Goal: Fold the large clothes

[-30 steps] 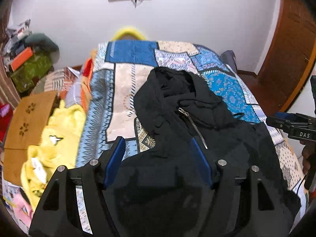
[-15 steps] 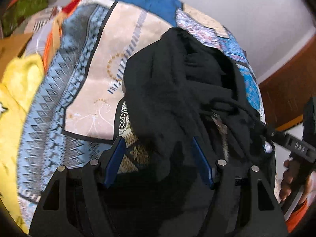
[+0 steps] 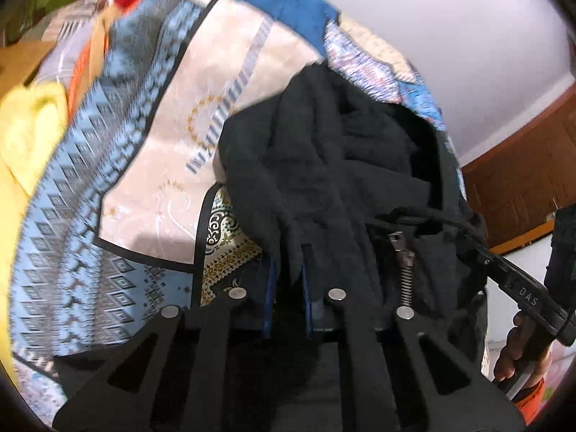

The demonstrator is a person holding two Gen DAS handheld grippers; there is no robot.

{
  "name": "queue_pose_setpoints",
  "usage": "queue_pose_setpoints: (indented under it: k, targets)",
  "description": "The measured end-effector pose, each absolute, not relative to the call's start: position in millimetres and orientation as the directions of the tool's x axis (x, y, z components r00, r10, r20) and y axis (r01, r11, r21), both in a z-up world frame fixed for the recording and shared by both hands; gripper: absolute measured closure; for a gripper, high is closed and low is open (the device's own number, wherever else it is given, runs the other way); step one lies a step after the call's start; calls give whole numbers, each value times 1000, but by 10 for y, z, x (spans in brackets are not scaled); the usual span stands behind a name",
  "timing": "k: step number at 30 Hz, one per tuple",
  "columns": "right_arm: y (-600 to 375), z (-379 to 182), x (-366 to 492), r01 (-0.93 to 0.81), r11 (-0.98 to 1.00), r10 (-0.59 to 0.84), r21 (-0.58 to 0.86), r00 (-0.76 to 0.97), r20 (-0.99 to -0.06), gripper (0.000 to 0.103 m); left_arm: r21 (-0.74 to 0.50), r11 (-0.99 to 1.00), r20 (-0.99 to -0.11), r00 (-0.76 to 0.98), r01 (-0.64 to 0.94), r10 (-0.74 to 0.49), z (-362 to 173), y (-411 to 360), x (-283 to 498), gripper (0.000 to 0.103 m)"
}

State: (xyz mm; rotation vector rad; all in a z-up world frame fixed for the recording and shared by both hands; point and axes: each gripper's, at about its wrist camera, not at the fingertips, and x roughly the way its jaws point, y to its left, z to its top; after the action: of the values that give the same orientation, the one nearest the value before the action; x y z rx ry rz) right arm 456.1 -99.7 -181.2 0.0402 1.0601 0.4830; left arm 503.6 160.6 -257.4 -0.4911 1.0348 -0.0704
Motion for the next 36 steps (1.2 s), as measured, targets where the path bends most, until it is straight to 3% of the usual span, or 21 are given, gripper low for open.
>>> queue_pose_setpoints:
  k: [9, 16, 29, 33, 35, 36]
  targets:
    - [-1122, -1336, 3843, -482, 843, 458, 238, 412, -788, 96, -364, 931, -774, 566, -31, -284, -1817, 1422, 4409, 96]
    - [-1251, -1263, 3081, -562, 813, 443, 150, 432, -785, 96, -293, 953, -765, 578, 80, -284, -1560, 1140, 3758, 96]
    - [-1601, -2003, 2791, -456, 875, 341, 162, 343, -875, 96, -176, 981, -856, 478, 88, -196, -2357, 732, 2937, 96]
    - [-1705, -1956, 2743, -440, 880, 351, 182, 341, -872, 96, -145, 987, -864, 478, 71, -161, -2489, 679, 2868, 95]
    - [-1734, -1864, 2711, -437, 888, 322, 145, 364, -874, 96, -112, 991, -870, 474, 76, -135, -2460, 651, 2853, 92]
    - [-1753, -1825, 2684, -441, 887, 317, 135, 372, -872, 96, -83, 994, -882, 458, 72, -107, -2452, 636, 2849, 82]
